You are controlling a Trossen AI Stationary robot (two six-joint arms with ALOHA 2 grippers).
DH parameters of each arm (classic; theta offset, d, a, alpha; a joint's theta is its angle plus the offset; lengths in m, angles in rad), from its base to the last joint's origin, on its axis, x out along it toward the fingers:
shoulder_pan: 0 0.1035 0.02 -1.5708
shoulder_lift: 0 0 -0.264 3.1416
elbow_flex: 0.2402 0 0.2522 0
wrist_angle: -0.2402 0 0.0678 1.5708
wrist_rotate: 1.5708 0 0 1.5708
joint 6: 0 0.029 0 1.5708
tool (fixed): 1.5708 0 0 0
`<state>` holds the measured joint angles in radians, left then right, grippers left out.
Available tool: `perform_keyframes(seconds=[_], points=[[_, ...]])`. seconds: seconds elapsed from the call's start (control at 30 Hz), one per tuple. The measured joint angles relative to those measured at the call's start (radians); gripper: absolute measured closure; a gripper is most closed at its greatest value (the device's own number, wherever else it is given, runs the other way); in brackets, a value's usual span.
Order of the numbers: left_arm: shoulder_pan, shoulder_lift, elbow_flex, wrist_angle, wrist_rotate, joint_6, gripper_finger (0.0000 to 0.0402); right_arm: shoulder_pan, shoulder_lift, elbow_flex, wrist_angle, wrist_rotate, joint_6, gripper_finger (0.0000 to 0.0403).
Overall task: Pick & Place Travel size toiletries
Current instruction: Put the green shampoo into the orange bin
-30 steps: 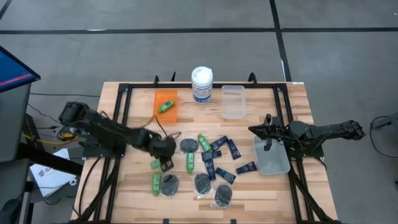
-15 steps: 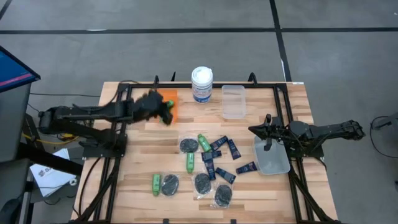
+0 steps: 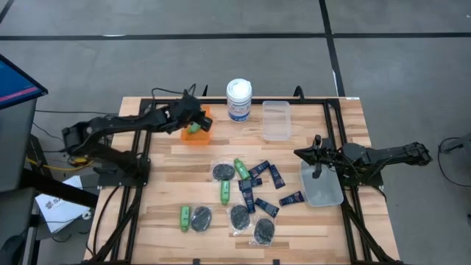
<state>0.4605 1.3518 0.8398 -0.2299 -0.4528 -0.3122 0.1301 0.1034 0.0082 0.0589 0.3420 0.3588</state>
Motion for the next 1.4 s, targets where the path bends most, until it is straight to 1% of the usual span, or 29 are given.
perform_keyframes(seconds=[0.2,0.3,0.6,0.77,1.0,1.17,1.3,1.4], points=[[0.035,0.116,0.000,0.020,0.046,0.000,0.0308,0.000,0.000,0.000,0.000,0.000,0.000,0.0403],[0.043,0.155,0.000,0.022,0.065,-0.002,0.0308,0.000,0.000,0.000,0.000,0.000,0.000,0.0403],[0.046,0.213,-0.002,0.030,0.081,-0.008,0.0306,0.000,0.000,0.000,0.000,0.000,0.000,0.0403],[0.046,0.229,-0.002,0.029,0.094,-0.009,0.0299,0.000,0.000,0.000,0.000,0.000,0.000,0.0403],[0.046,0.227,-0.002,0.030,0.101,0.021,0.0270,0.000,0.000,0.000,0.000,0.000,0.000,0.0403],[0.046,0.196,-0.002,0.028,0.199,0.034,0.0224,0.000,0.000,0.000,0.000,0.000,0.000,0.0403],[0.040,0.109,-0.002,0.024,0.315,0.052,0.0187,0.000,0.000,0.000,0.000,0.000,0.000,0.0403],[0.013,0.002,-0.002,-0.004,0.357,0.029,0.0175,0.000,0.000,0.000,0.000,0.000,0.000,0.0403]])
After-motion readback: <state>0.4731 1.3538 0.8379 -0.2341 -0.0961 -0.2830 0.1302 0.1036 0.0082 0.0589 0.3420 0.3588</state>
